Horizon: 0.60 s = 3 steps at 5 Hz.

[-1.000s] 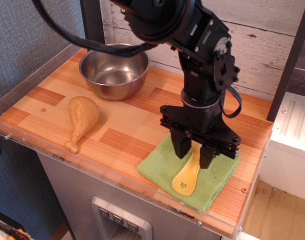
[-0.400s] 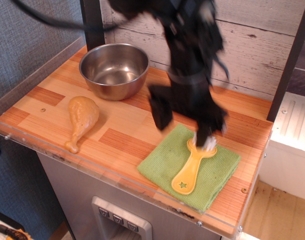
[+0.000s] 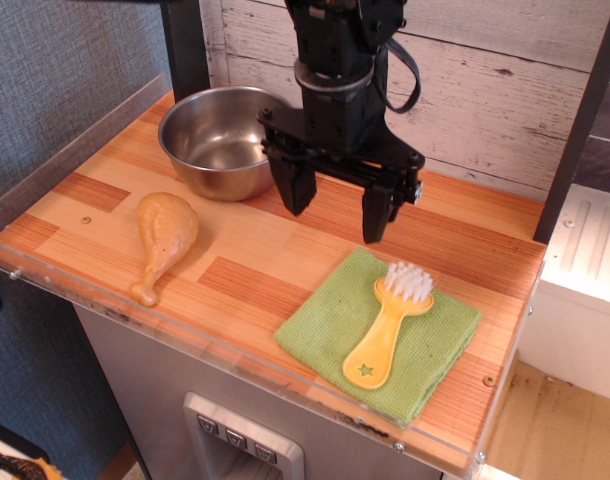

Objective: Place the yellow brush on the green cloth.

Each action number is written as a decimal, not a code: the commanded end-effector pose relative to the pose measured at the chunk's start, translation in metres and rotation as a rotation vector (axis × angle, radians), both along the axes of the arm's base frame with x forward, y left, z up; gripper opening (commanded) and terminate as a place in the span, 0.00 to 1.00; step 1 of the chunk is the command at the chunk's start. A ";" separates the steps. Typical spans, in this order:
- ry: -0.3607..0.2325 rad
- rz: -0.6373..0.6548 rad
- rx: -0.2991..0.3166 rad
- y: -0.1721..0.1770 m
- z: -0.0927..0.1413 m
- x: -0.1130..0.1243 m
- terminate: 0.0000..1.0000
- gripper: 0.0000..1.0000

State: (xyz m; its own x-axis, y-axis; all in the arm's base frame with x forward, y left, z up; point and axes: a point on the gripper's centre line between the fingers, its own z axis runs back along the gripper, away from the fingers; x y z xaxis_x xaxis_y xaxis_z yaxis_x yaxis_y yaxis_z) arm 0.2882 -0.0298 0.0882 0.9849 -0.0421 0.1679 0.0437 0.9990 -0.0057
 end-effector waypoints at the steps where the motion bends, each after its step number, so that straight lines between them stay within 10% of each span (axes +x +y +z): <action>1: 0.027 -0.058 -0.013 0.007 0.006 0.001 0.00 1.00; 2: 0.027 -0.058 -0.013 0.007 0.006 0.001 0.00 1.00; 3: 0.027 -0.058 -0.013 0.007 0.006 0.001 1.00 1.00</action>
